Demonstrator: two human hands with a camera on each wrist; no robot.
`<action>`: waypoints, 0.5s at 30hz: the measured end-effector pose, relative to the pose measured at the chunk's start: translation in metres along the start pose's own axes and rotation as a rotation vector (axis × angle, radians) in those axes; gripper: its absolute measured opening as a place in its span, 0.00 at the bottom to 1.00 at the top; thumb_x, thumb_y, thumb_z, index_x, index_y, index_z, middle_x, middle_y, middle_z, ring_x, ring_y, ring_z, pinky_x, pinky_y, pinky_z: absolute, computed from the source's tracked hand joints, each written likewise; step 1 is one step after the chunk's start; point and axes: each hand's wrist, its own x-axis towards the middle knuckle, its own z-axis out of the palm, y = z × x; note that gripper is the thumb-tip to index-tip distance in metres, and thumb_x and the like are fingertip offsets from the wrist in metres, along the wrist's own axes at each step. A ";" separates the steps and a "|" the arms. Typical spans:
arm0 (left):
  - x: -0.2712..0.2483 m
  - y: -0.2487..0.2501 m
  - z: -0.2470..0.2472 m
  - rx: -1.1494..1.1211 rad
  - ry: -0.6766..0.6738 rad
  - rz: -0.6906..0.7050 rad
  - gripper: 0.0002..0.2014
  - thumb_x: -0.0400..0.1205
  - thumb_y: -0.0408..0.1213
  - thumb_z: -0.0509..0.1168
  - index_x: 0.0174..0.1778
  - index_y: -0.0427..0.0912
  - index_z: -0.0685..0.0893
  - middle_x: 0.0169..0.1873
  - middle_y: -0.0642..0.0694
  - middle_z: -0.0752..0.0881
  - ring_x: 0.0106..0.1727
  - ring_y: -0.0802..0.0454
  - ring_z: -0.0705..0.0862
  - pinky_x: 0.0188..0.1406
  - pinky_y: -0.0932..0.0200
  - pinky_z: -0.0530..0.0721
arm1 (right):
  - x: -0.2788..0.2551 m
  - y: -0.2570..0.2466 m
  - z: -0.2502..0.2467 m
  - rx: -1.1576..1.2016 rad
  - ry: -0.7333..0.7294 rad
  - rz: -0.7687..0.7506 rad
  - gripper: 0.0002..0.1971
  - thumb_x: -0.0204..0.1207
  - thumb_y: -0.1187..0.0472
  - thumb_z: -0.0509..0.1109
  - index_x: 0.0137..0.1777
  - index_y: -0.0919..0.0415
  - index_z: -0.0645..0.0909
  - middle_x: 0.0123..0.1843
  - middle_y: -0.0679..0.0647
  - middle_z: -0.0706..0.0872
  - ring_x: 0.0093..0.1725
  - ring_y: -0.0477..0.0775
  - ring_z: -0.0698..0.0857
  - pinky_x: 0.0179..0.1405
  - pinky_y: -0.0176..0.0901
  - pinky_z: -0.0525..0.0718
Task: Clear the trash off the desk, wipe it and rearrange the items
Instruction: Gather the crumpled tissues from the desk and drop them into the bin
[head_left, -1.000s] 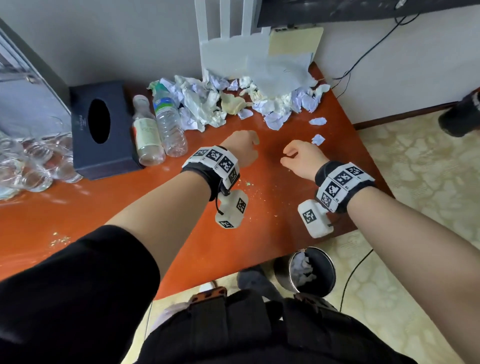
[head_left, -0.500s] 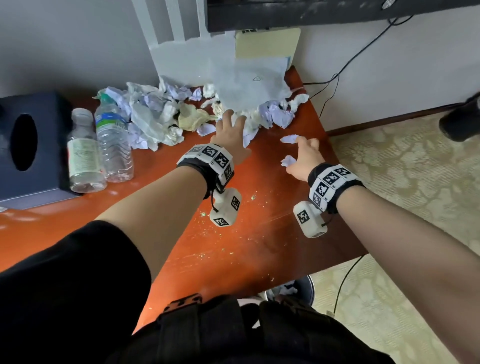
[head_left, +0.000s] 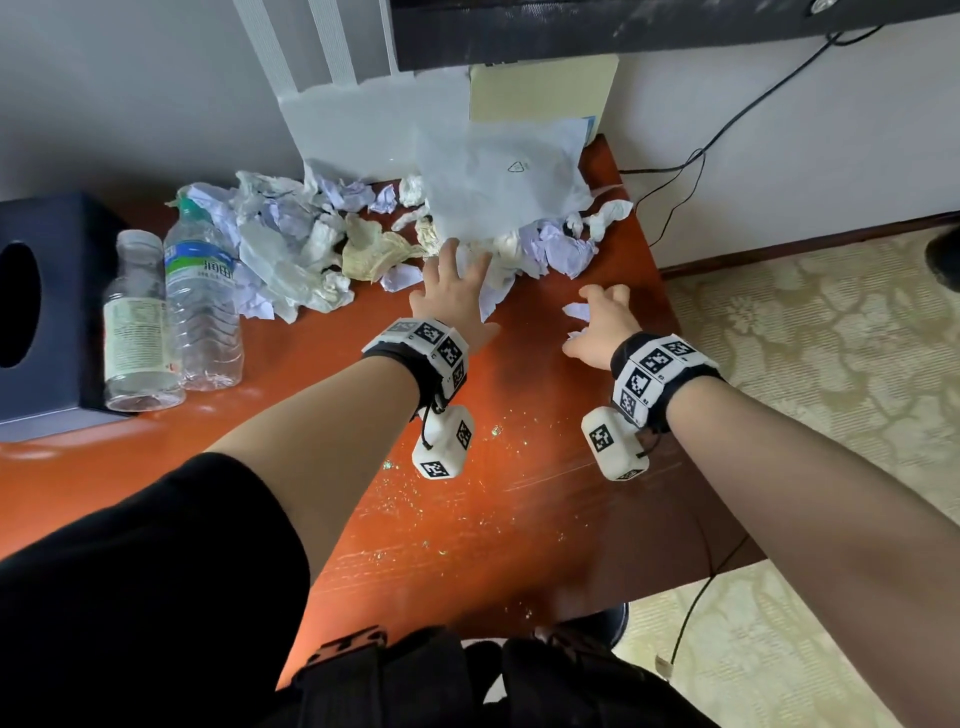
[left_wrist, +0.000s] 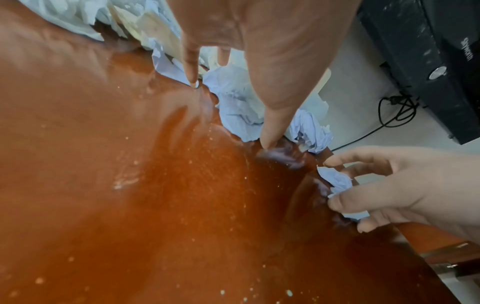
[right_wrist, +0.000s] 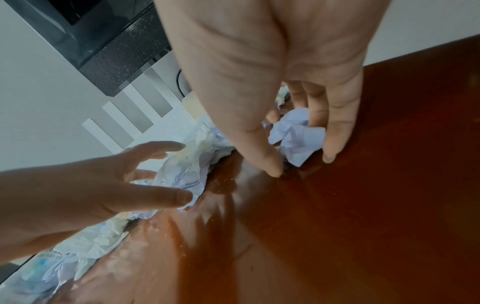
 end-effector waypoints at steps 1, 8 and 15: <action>0.001 0.001 0.002 -0.002 0.000 0.000 0.40 0.72 0.50 0.73 0.77 0.55 0.59 0.80 0.42 0.51 0.78 0.39 0.57 0.63 0.40 0.75 | 0.001 0.001 0.001 0.007 0.002 -0.013 0.34 0.72 0.64 0.74 0.76 0.60 0.64 0.72 0.58 0.60 0.63 0.62 0.79 0.65 0.48 0.78; 0.006 0.004 0.013 0.004 0.037 0.010 0.30 0.75 0.48 0.71 0.71 0.50 0.68 0.77 0.41 0.56 0.72 0.39 0.64 0.61 0.45 0.74 | 0.009 0.004 0.004 0.019 0.063 -0.083 0.13 0.75 0.62 0.71 0.58 0.61 0.75 0.64 0.56 0.67 0.46 0.56 0.77 0.50 0.43 0.76; 0.014 0.000 0.013 -0.058 0.053 0.029 0.19 0.80 0.40 0.66 0.65 0.38 0.74 0.71 0.40 0.64 0.68 0.38 0.67 0.57 0.49 0.77 | 0.016 0.001 0.007 0.059 0.050 -0.095 0.07 0.74 0.64 0.69 0.45 0.60 0.71 0.55 0.52 0.66 0.42 0.58 0.77 0.51 0.49 0.81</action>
